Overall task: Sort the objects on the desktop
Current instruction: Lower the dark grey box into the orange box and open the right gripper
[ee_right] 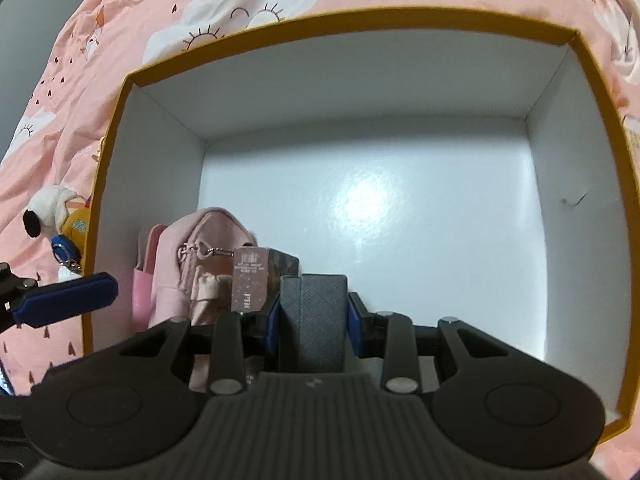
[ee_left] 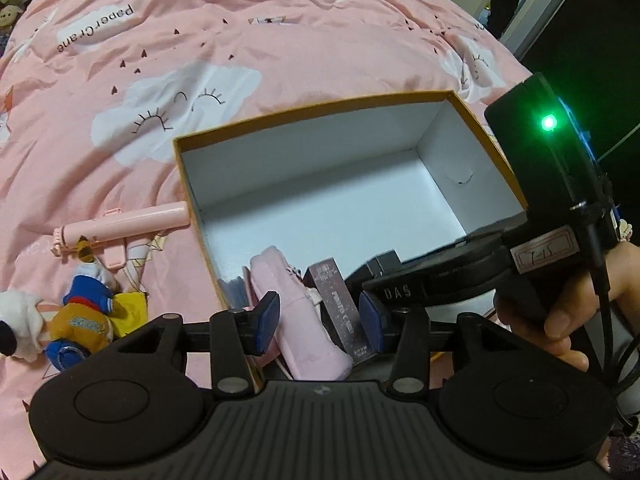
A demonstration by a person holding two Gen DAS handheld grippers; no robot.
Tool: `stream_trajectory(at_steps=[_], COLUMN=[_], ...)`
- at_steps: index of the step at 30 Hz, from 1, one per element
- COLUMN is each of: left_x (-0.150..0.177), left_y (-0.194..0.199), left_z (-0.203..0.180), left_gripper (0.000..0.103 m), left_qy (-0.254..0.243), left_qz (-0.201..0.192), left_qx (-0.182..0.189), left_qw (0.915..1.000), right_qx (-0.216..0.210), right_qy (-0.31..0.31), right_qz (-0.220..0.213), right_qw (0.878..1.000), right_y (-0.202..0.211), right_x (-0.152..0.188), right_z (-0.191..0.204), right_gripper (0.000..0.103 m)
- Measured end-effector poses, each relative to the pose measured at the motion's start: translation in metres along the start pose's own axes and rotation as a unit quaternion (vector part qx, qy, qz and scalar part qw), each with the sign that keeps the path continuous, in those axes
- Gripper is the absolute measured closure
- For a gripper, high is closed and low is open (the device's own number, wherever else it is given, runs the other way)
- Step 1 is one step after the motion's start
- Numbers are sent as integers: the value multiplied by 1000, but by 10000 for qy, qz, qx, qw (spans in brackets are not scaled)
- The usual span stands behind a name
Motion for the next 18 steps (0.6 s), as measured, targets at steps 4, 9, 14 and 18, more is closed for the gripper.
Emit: stream_trajectory(at_steps=[4, 9, 14, 18], left_x=[7, 15, 23, 26], left_y=[9, 19, 27, 27], left_z=[8, 24, 44, 51], left_gripper=[52, 51, 50, 50], left_qy=[83, 275, 599, 693], left_qz=[-65, -199, -292, -315], left_qx=[134, 296, 529, 562], left_qw=[9999, 9990, 9964, 9955], right_qx=[19, -35, -164, -294], right_qy=[42, -124, -228, -255], right_qz=[24, 5, -71, -95], right_qw=[10000, 9999, 9996, 9992], right_y=[-1, 2, 9, 15], right_x=[2, 5, 10, 13], right_z=[5, 3, -3, -4], right_gripper=[67, 65, 63, 57])
Point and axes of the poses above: each gripper's, at about its wrist camera, not at the fingertips, and y roughly against the way its jaws point, z to its left, x to its underside, the point moved 4 cm from there along -y, roughly the way its jaws point, and after that the axes turned 7 degrees about z, right-handed, at the moved point
